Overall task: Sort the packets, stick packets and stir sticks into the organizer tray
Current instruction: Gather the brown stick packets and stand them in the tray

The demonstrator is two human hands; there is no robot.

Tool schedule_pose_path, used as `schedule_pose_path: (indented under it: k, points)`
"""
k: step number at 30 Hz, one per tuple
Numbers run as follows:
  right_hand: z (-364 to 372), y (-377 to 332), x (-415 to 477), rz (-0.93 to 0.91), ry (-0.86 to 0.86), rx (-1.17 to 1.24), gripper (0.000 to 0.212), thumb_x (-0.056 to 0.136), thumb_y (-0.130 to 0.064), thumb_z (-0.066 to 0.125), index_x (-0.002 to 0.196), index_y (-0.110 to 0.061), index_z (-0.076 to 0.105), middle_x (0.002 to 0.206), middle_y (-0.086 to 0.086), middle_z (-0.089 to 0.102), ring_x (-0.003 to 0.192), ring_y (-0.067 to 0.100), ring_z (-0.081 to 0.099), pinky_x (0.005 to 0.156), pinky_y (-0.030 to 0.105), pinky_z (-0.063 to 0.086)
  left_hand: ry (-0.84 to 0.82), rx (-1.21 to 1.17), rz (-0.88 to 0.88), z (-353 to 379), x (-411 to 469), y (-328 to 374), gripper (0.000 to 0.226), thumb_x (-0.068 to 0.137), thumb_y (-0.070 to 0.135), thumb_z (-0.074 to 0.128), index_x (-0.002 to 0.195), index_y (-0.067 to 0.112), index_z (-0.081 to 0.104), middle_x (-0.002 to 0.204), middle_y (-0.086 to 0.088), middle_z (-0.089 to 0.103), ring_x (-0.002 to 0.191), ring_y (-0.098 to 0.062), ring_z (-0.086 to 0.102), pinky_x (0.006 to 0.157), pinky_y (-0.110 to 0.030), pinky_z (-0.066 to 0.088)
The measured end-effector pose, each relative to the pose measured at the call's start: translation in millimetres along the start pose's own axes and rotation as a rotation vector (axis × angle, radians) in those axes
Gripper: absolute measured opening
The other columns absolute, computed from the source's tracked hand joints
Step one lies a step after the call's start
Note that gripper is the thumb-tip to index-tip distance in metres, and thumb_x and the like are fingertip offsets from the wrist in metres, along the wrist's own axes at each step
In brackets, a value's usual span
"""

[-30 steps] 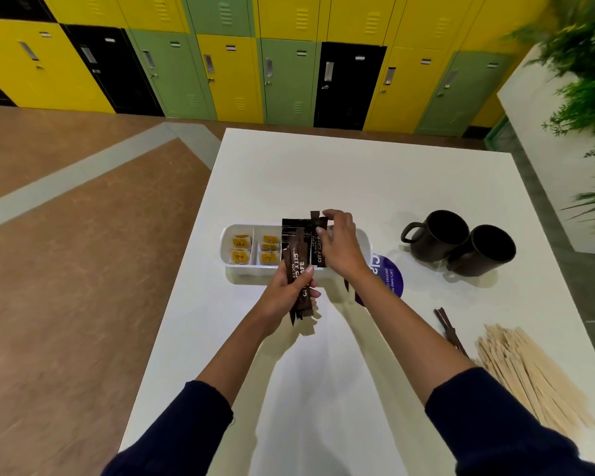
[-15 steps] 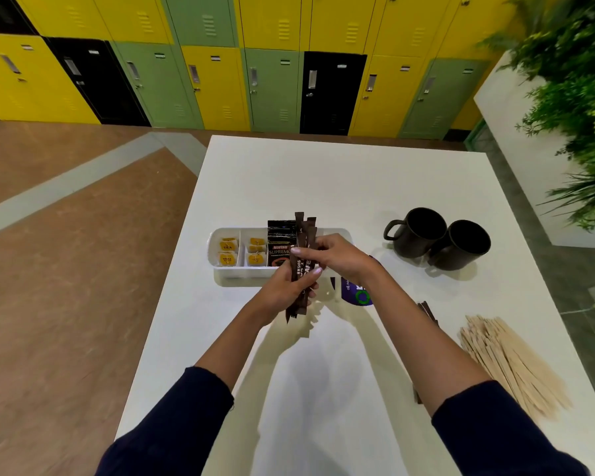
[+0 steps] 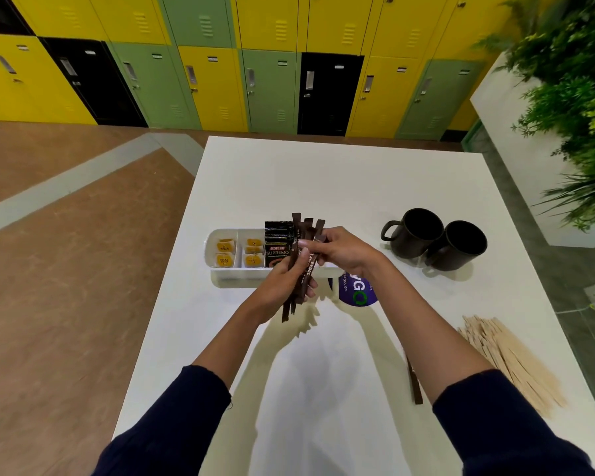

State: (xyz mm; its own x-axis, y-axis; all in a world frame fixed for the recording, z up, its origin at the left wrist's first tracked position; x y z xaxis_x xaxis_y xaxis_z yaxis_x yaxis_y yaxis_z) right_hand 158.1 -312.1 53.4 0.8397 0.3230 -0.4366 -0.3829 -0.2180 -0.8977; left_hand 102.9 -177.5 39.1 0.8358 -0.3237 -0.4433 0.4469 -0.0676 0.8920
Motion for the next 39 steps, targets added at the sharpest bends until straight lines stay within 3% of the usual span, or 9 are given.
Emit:
schedule_pose_path:
  k: [4,9,14,19,25,30,33,36,39]
  points:
    - [-7.1,-9.7,8.2,-0.010,0.018,-0.018,0.014,0.088,-0.015,0.064,0.077,-0.007,0.062,0.075,0.006,0.058,0.064,0.011,0.052,0.052,0.013,0.045,0.133,-0.036,-0.002,-4.9,6.8,0.7,0.046,0.097,0.049,0.032,0.105,0.010,0.056,0.072,-0.008,0.062,0.053,-0.012,0.058,0.046,-0.021,0.044]
    - [-23.7,-28.9,16.8,-0.086,0.195,-0.037,0.014,0.087,-0.014,0.066,0.076,-0.007,0.059,0.074,0.002,0.057,0.066,0.010,0.054,0.052,0.013,0.046,0.250,0.052,0.011,-15.1,8.7,-3.0,0.031,0.100,0.037,0.035,0.094,0.010,0.050,0.068,-0.001,0.058,0.037,-0.002,0.051,0.037,-0.017,0.033]
    - [-29.2,-28.6,25.9,-0.136,0.396,-0.316,0.023,0.086,-0.020,0.068,0.098,-0.001,0.064,0.080,0.005,0.062,0.060,0.014,0.055,0.049,0.010,0.044,0.382,0.151,0.045,-22.1,16.0,-6.9,0.032,0.100,0.035,0.037,0.081,0.012,0.048,0.060,0.000,0.054,0.036,-0.006,0.041,0.035,-0.015,0.029]
    - [-11.4,-7.2,33.0,-0.161,0.403,-0.434,0.030,0.083,-0.019,0.071,0.104,0.001,0.065,0.084,0.007,0.061,0.072,0.018,0.055,0.060,0.017,0.042,0.365,0.194,0.081,-21.0,21.1,-4.1,0.025,0.096,0.033,0.048,0.076,0.020,0.046,0.060,0.001,0.049,0.040,-0.001,0.041,0.046,-0.022,0.030]
    - [-7.6,7.5,37.0,-0.139,0.462,-0.618,0.037,0.082,-0.024,0.072,0.105,0.003,0.060,0.104,0.020,0.063,0.092,0.027,0.056,0.074,0.029,0.040,0.329,0.191,0.059,-20.7,22.3,-3.8,0.026,0.093,0.034,0.054,0.073,0.017,0.053,0.058,0.001,0.049,0.049,-0.010,0.041,0.044,-0.021,0.032]
    - [-11.3,7.4,33.8,-0.196,0.550,-0.514,0.046,0.079,-0.025,0.075,0.112,-0.003,0.052,0.111,0.012,0.048,0.088,0.017,0.046,0.077,0.027,0.042,0.274,0.144,0.054,-16.6,20.2,-0.2,0.031,0.091,0.035,0.057,0.075,0.009,0.061,0.055,0.003,0.051,0.042,-0.002,0.043,0.040,-0.017,0.033]
    - [-15.1,-3.5,26.0,-0.275,0.615,-0.437,0.039,0.081,-0.032,0.072,0.107,-0.007,0.057,0.105,0.005,0.048,0.084,0.015,0.047,0.069,0.016,0.038,0.226,0.114,0.053,-13.1,19.6,2.1,0.028,0.089,0.036,0.060,0.075,0.012,0.061,0.058,0.004,0.058,0.040,0.001,0.046,0.039,-0.014,0.034]
    - [-17.4,-14.3,18.9,-0.222,0.368,-0.291,0.027,0.085,-0.034,0.067,0.100,-0.011,0.067,0.092,0.001,0.063,0.077,0.013,0.058,0.068,0.022,0.045,0.184,0.083,0.046,-9.5,18.9,3.9,0.028,0.088,0.036,0.061,0.076,0.011,0.061,0.057,0.005,0.060,0.041,0.000,0.046,0.040,-0.014,0.035]
    - [-12.3,-15.4,10.2,-0.159,0.045,-0.270,0.026,0.086,-0.032,0.067,0.104,-0.014,0.072,0.100,0.001,0.072,0.094,0.012,0.066,0.083,0.025,0.051,0.162,0.076,0.045,-7.3,18.9,5.4,0.028,0.088,0.033,0.062,0.077,0.007,0.063,0.052,0.007,0.057,0.041,-0.002,0.044,0.040,-0.014,0.035]
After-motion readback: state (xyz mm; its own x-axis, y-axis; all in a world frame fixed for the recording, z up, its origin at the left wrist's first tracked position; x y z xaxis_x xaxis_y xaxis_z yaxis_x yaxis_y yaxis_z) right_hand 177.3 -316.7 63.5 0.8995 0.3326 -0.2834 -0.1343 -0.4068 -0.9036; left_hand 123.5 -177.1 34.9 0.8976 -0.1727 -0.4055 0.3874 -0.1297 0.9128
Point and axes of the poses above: each hand's wrist, its own x-axis towards the middle knuckle, its own z-axis out of the palm, y = z × x, the point moved 2 cm from there along x, towards the middle knuckle
